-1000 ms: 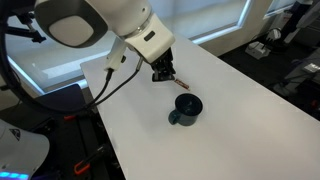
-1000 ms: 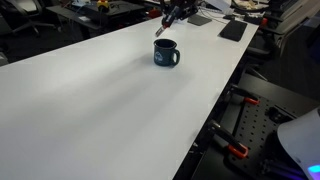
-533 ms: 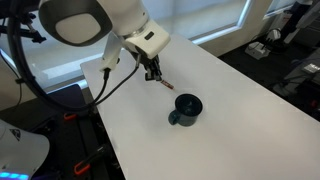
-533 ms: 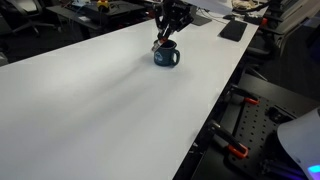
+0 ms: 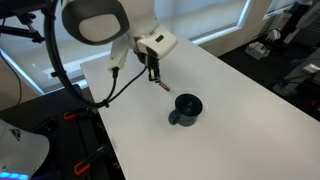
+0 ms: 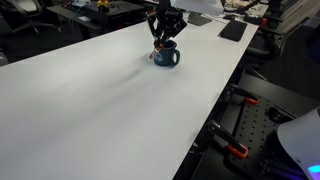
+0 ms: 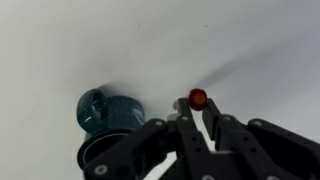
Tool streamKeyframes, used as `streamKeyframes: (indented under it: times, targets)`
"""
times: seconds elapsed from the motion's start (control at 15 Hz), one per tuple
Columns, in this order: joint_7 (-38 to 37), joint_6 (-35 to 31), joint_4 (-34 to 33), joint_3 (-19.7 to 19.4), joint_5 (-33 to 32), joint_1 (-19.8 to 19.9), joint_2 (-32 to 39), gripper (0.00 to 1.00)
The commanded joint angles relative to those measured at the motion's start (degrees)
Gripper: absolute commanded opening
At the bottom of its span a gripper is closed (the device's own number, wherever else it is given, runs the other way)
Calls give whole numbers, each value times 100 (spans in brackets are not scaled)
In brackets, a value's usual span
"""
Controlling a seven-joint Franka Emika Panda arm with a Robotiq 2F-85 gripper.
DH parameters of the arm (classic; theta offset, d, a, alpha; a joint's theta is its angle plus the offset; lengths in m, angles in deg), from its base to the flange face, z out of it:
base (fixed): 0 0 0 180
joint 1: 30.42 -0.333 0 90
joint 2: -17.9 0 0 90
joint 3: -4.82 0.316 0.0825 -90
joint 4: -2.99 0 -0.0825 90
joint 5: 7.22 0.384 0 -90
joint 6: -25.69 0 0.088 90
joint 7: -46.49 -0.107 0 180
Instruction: Put the marker on the table
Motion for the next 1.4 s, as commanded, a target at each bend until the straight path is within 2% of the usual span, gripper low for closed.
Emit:
streamKeyframes:
  times: [0.0,0.67,1.33]
  targets:
    - [97,482,-497,-264,126,-181,350,5]
    - [315,1443,-1467,-502,466,-54,1130,5]
    - [268,1970,-2224,-570,831,137,1849,5]
